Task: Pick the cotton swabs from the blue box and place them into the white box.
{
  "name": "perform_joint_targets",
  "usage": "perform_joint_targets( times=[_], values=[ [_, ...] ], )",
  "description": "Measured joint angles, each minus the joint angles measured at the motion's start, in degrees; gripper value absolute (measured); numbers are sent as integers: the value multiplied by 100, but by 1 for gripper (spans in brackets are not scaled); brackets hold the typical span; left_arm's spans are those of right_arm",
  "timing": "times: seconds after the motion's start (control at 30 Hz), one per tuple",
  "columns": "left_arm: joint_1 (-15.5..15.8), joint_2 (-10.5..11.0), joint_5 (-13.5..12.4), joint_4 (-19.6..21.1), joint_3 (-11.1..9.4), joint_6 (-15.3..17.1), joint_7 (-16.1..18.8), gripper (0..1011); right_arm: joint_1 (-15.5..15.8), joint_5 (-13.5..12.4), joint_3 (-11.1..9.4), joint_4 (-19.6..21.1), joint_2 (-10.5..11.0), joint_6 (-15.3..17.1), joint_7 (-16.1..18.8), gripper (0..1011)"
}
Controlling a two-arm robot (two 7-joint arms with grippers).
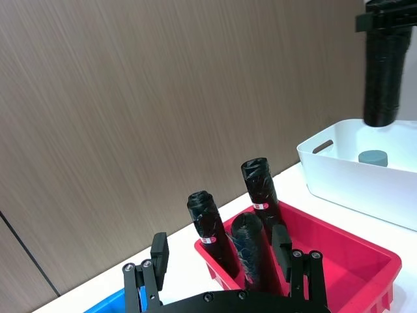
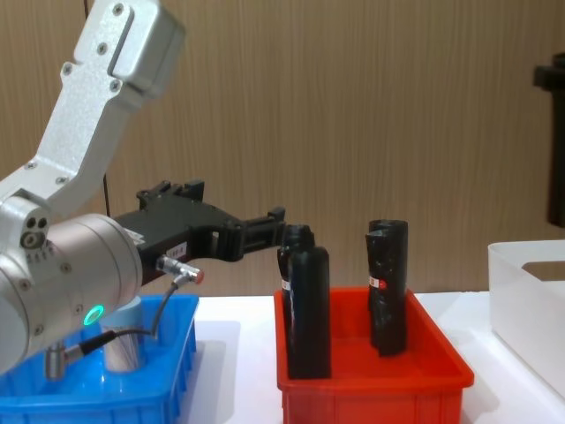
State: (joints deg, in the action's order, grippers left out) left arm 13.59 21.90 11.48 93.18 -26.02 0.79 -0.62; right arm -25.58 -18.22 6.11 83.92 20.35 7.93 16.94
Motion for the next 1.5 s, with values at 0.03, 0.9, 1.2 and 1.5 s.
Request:
perform_joint_targets(
  times=[0.03, 0.9, 1.2, 1.5],
  values=[
    [0, 0, 0, 0, 0, 0, 0, 1004, 14, 6, -11, 11, 13, 19, -29, 535],
    [0, 0, 0, 0, 0, 0, 0, 1004, 286, -157, -266, -594, 257, 142, -335, 535],
    [0, 0, 0, 0, 0, 0, 0, 1004, 208, -264, -276, -953, 247, 11, -237, 731],
    [0, 0, 0, 0, 0, 0, 0, 1004, 165, -311, -283, -1106, 238, -103, -179, 999]
  ],
)
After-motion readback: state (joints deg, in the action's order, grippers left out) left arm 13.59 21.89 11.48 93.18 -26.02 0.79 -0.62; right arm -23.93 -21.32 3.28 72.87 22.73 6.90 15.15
